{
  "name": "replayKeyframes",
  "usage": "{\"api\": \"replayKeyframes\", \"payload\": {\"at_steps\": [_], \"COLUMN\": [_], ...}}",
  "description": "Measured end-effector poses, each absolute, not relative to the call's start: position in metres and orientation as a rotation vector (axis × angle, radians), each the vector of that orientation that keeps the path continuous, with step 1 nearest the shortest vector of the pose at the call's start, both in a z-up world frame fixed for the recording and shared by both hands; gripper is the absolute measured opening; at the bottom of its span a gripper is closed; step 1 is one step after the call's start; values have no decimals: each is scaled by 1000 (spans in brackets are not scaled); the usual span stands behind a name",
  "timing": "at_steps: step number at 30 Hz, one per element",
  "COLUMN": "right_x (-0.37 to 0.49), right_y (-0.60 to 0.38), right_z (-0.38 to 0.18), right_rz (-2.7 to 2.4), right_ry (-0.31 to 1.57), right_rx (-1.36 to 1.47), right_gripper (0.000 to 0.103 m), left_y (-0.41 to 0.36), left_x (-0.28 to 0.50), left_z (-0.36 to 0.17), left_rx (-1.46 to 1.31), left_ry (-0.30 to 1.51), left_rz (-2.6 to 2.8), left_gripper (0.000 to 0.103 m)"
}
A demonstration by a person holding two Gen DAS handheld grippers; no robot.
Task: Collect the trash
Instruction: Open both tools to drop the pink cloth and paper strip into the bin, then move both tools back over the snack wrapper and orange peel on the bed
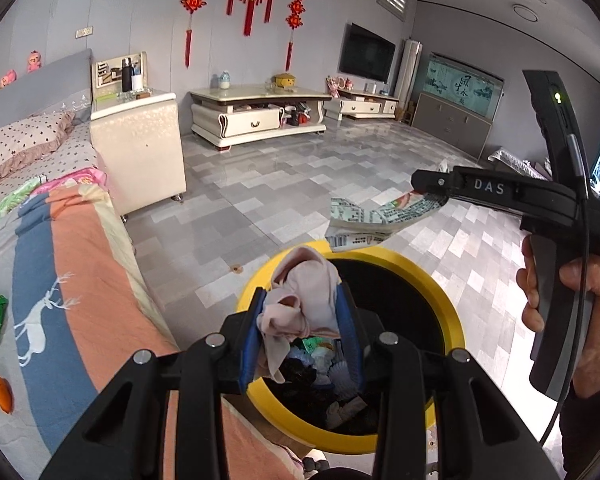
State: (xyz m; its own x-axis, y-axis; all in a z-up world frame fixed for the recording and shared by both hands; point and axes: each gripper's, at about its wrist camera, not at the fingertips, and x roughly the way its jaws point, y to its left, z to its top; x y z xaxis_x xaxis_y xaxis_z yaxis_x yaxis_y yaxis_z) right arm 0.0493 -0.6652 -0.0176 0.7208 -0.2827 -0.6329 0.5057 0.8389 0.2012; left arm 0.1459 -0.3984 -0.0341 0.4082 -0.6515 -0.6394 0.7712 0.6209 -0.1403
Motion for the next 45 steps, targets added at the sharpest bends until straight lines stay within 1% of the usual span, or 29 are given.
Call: {"api": "replayKeyframes", "payload": {"at_steps": [7, 13, 16, 19, 20, 21, 25, 26, 28, 30, 34, 36, 37, 40, 45], "right_x": [56, 56, 53, 51, 50, 48, 42, 40, 38, 36, 33, 34, 35, 41, 58], "right_y": [-672, -674, -675, -675, -675, -676, -677, -677, -675, -672, -662, -653, -648, -629, -593], "right_z": [-42, -46, -46, -44, -43, -42, -39, -37, -34, -30, -20, -14, -11, -1, 14], "right_rz": [-464, -465, -467, -474, -478, -483, -502, -502, -500, -494, -456, -431, -419, -379, -300], "right_ry": [666, 667, 665, 661, 658, 655, 647, 645, 639, 629, 601, 584, 573, 551, 535], "right_rx": [374, 385, 388, 392, 395, 398, 417, 420, 424, 428, 434, 430, 427, 412, 386], "right_gripper": [31, 32, 37, 44, 46, 47, 51, 53, 55, 55, 58, 61, 64, 66, 72], "left_y": [-414, -418, -416, -413, -411, -408, -399, -397, -391, -384, -366, -352, -344, -319, -266], "left_x": [148, 148, 148, 148, 148, 148, 149, 149, 149, 151, 154, 158, 161, 171, 194], "left_z": [-52, -54, -51, -49, -49, -47, -42, -41, -38, -34, -25, -19, -17, -12, -3], "left_rx": [198, 206, 197, 194, 193, 188, 173, 170, 159, 147, 137, 135, 129, 112, 88], "left_ry": [763, 769, 769, 764, 759, 754, 739, 734, 726, 716, 687, 666, 660, 649, 632], "left_rz": [-928, -928, -929, -924, -921, -915, -905, -902, -894, -880, -840, -807, -791, -737, -632], "left_gripper": [34, 36, 38, 43, 47, 53, 62, 68, 71, 77, 81, 84, 84, 85, 87]}}
